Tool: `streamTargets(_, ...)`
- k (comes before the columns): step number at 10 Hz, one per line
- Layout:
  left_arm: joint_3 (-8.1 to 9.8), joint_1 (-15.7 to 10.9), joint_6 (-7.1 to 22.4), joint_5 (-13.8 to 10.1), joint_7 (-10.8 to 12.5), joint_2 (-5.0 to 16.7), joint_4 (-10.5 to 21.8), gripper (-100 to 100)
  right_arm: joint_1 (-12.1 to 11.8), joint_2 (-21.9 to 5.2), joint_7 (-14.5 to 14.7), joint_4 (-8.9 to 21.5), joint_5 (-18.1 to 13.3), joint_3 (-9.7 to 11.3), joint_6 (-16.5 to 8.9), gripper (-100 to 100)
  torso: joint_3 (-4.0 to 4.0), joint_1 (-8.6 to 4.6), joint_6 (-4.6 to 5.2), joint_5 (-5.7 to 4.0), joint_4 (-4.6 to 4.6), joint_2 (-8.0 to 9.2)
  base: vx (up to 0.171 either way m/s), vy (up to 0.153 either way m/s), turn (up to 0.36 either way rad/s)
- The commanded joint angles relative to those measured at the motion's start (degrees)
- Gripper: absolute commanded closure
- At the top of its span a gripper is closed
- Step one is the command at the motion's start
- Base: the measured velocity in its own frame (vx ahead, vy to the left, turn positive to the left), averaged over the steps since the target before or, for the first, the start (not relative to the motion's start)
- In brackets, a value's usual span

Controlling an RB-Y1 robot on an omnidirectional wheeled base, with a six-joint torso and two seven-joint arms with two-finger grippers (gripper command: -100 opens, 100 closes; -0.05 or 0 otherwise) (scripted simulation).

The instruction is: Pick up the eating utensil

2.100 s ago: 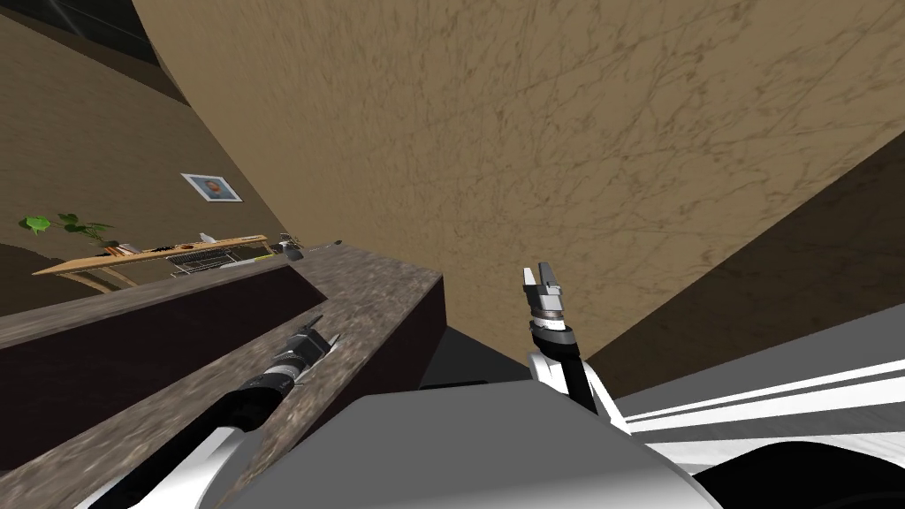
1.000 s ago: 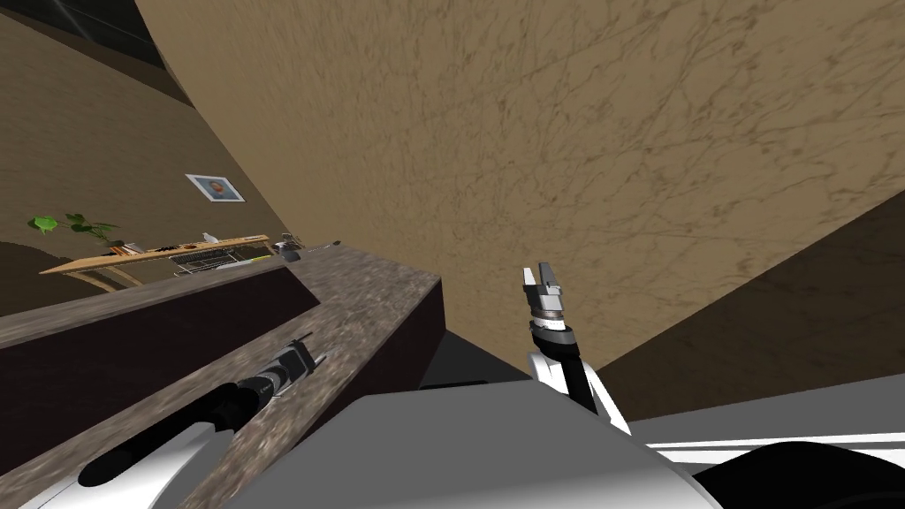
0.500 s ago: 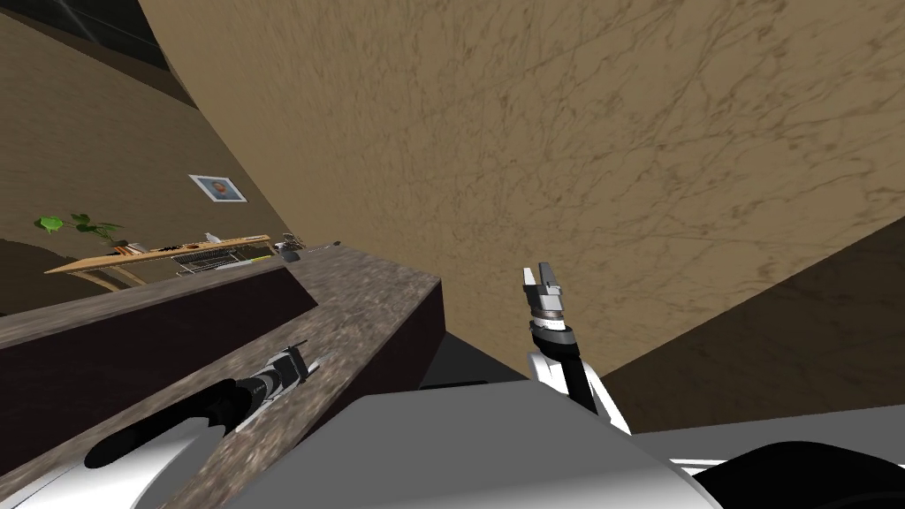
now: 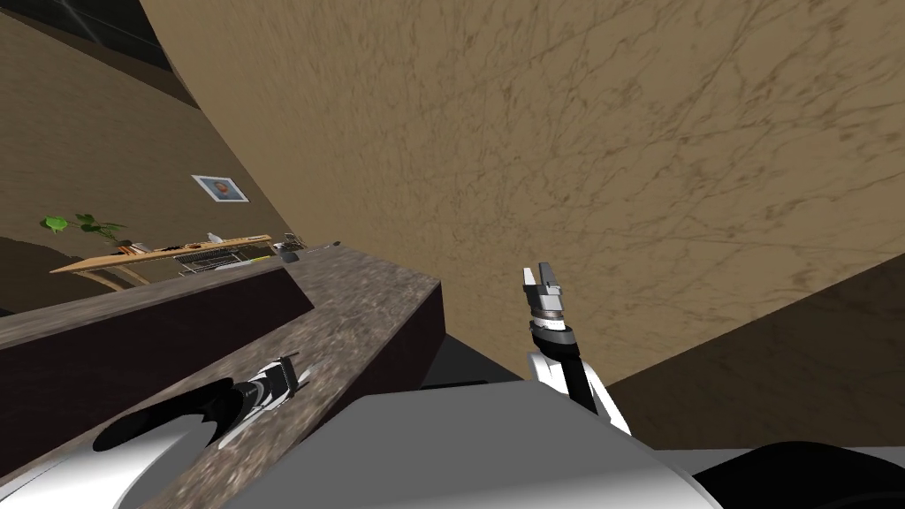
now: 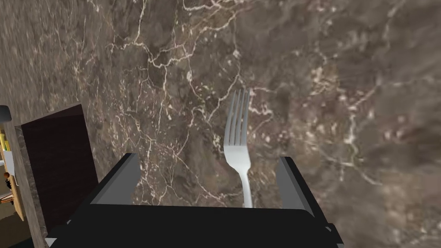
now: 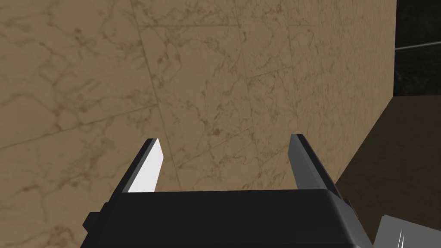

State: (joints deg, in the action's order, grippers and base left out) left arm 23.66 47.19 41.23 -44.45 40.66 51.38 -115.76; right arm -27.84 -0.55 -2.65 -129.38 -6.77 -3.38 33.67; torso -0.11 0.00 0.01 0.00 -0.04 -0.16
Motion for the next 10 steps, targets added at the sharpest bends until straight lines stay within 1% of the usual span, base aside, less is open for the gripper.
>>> streamTargets(1,0.15,-0.01,1.88,-0.23,0.35,0.32,-0.09,-100,0.00,0.00,0.00,0.00,0.00,0.00,0.00,0,0.00,0.00,0.00,0.00,0.00,0.00,0.019,-0.002,0.001)
streamTargets(2,0.31,0.08,4.06,-1.89,1.51,2.05,0.71,-100,0.00,0.00,0.00,0.00,0.00,0.00,0.00,0,0.04,0.01,0.00,0.00,0.02,0.08,0.028,0.001,0.020)
streamTargets(3,0.31,0.08,5.16,-1.89,1.51,2.05,0.71,-100,0.00,0.00,0.00,0.00,0.00,0.00,0.00,0,0.04,0.03,0.00,0.00,0.02,0.07,0.034,-0.001,0.011)
streamTargets(4,0.41,0.12,7.09,-3.48,2.60,3.68,1.50,-100,0.00,0.00,0.00,0.00,0.00,0.00,0.00,0,0.03,0.02,0.00,0.01,0.01,0.06,0.050,-0.008,0.024)
streamTargets(5,0.41,0.12,8.32,-3.48,2.60,3.68,1.50,-100,0.00,0.00,0.00,0.00,0.00,0.00,0.00,0,0.00,0.00,0.00,0.00,0.00,0.00,0.047,-0.008,0.008)
streamTargets(6,0.46,0.12,10.35,-4.97,3.60,5.20,2.27,-100,0.00,0.00,0.00,0.00,0.00,0.00,0.00,0,0.00,0.00,0.00,0.00,0.00,0.00,0.054,-0.006,0.018)
streamTargets(7,0.46,0.12,11.32,-4.97,3.60,5.20,2.27,-100,0.00,0.00,0.00,0.00,0.00,0.00,0.00,0,-0.01,0.00,0.00,0.00,0.00,-0.02,0.046,-0.004,0.011)
streamTargets(8,0.47,0.08,13.21,-6.36,4.53,6.60,3.01,-100,0.00,0.00,0.00,0.00,0.00,0.00,0.00,0,0.00,0.01,0.00,0.00,0.00,0.00,0.042,-0.004,0.016)
streamTargets(9,0.47,0.08,14.17,-6.36,4.53,6.60,3.01,-100,0.00,0.00,0.00,0.00,0.00,0.00,0.00,0,0.01,0.01,0.00,0.00,0.00,0.01,0.035,-0.002,0.010)
streamTargets(10,0.44,0.01,16.34,-7.65,5.38,7.89,3.72,-100,0.00,0.00,0.00,0.00,0.00,0.00,0.00,0,0.02,0.01,0.00,0.01,0.01,0.03,0.045,0.001,0.018)
